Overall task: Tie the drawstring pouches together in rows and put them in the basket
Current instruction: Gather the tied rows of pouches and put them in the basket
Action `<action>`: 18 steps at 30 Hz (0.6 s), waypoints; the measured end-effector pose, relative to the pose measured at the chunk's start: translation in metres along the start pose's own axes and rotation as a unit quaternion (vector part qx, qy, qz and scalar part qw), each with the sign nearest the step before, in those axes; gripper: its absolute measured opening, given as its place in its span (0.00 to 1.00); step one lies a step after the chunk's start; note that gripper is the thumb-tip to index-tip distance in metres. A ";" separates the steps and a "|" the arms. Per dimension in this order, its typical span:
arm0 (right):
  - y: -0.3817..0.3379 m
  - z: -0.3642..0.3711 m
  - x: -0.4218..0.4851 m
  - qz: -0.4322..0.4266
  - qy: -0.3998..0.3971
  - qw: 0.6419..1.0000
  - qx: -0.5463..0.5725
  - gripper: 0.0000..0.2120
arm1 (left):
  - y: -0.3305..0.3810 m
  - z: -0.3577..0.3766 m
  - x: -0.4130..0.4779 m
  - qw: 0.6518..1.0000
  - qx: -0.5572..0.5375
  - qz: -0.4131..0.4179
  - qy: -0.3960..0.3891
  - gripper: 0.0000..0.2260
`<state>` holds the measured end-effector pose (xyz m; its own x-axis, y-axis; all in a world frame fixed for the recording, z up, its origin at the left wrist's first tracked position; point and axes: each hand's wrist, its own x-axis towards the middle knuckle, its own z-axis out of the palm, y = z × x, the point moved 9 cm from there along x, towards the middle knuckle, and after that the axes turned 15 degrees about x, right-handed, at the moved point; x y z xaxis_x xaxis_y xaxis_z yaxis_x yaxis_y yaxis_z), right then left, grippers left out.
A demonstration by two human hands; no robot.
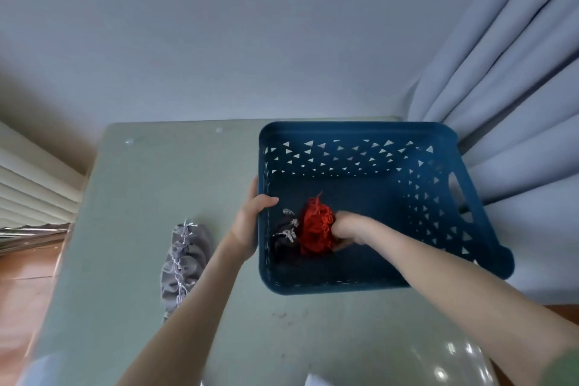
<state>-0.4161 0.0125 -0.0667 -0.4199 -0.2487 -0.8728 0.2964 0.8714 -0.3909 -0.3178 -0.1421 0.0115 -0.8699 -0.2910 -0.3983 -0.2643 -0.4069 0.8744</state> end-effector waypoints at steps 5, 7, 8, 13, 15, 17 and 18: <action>-0.005 -0.005 -0.002 -0.005 0.037 0.993 -0.115 0.13 | -0.004 0.005 -0.002 1.000 -0.025 -0.002 -0.006 0.37; -0.013 -0.011 -0.009 -0.022 0.059 0.974 -0.216 0.15 | -0.001 0.006 -0.004 1.000 -0.020 -0.001 -0.005 0.35; -0.020 -0.014 -0.014 -0.036 0.074 0.961 -0.264 0.17 | 0.000 0.005 -0.006 1.000 -0.013 -0.004 0.005 0.33; -0.053 -0.024 -0.053 -0.121 0.196 0.885 -0.405 0.28 | 0.001 0.004 -0.020 0.999 0.014 -0.022 0.041 0.22; -0.069 -0.017 -0.077 -0.163 0.235 0.864 -0.415 0.27 | 0.005 -0.004 -0.035 0.994 0.052 -0.037 0.091 0.23; -0.084 0.001 -0.109 -0.225 0.259 0.854 -0.390 0.26 | 0.007 -0.016 -0.057 0.989 0.057 -0.029 0.131 0.26; -0.092 0.009 -0.120 -0.259 0.264 0.852 -0.370 0.24 | 0.006 -0.022 -0.061 0.988 0.051 -0.024 0.143 0.28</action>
<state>-0.3856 -0.0418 0.0716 -0.7152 -0.6266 -0.3097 -0.5867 0.7790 -0.2211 -0.2569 -0.1461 0.0352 -0.7058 -0.5126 -0.4889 -0.3552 -0.3410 0.8704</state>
